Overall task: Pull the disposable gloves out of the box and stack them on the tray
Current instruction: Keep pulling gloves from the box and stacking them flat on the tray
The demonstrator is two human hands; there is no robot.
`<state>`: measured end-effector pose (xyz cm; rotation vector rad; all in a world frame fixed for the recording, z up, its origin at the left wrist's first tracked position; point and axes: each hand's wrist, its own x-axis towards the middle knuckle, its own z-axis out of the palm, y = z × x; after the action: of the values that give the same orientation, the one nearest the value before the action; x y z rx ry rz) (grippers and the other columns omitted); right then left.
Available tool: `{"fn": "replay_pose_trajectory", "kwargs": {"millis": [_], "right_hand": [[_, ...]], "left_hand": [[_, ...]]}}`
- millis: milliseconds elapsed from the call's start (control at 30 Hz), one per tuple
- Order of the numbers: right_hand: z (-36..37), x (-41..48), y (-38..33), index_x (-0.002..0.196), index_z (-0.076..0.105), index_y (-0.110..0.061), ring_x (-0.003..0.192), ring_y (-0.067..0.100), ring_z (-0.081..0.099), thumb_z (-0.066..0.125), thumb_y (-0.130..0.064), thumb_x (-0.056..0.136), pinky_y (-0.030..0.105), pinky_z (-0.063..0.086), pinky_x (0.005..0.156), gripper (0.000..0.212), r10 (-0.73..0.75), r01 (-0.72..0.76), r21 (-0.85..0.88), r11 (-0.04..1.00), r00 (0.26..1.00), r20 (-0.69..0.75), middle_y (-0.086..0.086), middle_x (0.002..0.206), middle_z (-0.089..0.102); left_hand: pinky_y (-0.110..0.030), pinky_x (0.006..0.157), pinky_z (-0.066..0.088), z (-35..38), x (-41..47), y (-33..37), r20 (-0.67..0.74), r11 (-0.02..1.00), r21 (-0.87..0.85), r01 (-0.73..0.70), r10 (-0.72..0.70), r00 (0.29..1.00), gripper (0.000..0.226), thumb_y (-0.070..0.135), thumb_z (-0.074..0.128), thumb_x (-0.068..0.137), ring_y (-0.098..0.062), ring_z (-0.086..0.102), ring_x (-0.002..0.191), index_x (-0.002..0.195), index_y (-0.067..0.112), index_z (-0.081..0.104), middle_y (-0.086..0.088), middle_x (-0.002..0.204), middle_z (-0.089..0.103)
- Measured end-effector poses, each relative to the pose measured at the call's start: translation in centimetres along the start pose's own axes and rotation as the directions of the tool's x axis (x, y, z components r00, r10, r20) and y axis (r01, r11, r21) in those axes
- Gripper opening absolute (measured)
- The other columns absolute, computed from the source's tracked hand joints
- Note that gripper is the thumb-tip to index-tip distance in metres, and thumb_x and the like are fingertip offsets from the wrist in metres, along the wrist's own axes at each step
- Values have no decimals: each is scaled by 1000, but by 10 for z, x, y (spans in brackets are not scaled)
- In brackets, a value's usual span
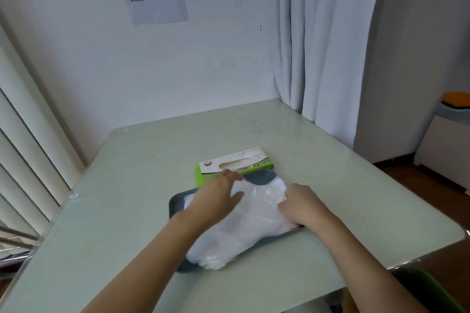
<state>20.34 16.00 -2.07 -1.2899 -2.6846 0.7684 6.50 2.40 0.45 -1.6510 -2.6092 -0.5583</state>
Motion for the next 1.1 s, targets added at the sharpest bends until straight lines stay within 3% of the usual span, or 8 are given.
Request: {"fn": "replay_pose_trajectory", "kwargs": {"millis": [133,233,367,433,600,733,933,1100], "right_hand": [[-1,-3,-1,64,35,-14,64,22,46,51,-13,84,23,26,43,26,-4,4,-6,1000,1000,3,1,70,44],[-4,-14,-6,88,50,-10,91,28,56,59,-22,88,26,39,61,15,-61,53,-60,997,988,-141,8,97,54],[6,-25,-22,100,61,-7,95,25,58,58,-1,86,29,41,80,16,-369,455,46,889,772,-518,6,105,57],[14,-20,-28,98,66,-8,92,21,60,50,2,88,28,45,83,21,-431,518,111,848,796,-424,3,103,62],[15,27,-27,106,65,-10,112,24,49,60,-16,87,24,37,92,20,-351,367,30,930,909,-225,7,116,57],[8,44,-37,88,73,-9,110,23,43,68,-29,80,26,37,92,22,-319,318,-44,947,947,-37,5,102,60],[0,55,-35,58,61,-33,101,18,52,82,-26,64,24,44,84,23,-355,355,58,933,935,-10,-8,85,61],[1,56,-31,55,61,-33,95,16,55,86,-30,60,25,46,77,26,-391,392,70,918,920,-27,-5,83,64]], "left_hand": [[-22,114,7,22,-13,8,351,981,47,-186,158,923,62,38,45,100,-11,13,147,153,18,19,3,160,17],[-21,114,-1,32,-15,5,444,982,40,-185,149,884,65,38,39,102,-11,1,148,155,18,9,3,162,4],[-24,115,-1,36,-15,2,445,974,41,-223,182,877,66,38,37,102,-14,-1,149,155,16,4,0,162,1],[-29,118,3,41,-12,-2,424,965,49,-259,215,880,66,38,38,102,-16,2,149,155,15,6,-2,163,4],[-27,117,1,42,-14,1,439,960,77,-270,211,873,65,36,35,103,-17,2,149,155,12,4,-4,162,1],[-21,115,-1,35,-18,4,444,968,34,-247,207,872,64,35,34,104,-13,0,149,154,11,4,-4,162,-2],[-20,115,-2,37,-20,1,446,974,-5,-228,206,871,63,37,34,104,-13,-1,149,155,13,4,-2,162,-2],[-21,116,-2,41,-19,-3,443,974,-21,-227,213,871,64,37,34,104,-12,-2,149,155,14,4,-2,162,-1]]}}
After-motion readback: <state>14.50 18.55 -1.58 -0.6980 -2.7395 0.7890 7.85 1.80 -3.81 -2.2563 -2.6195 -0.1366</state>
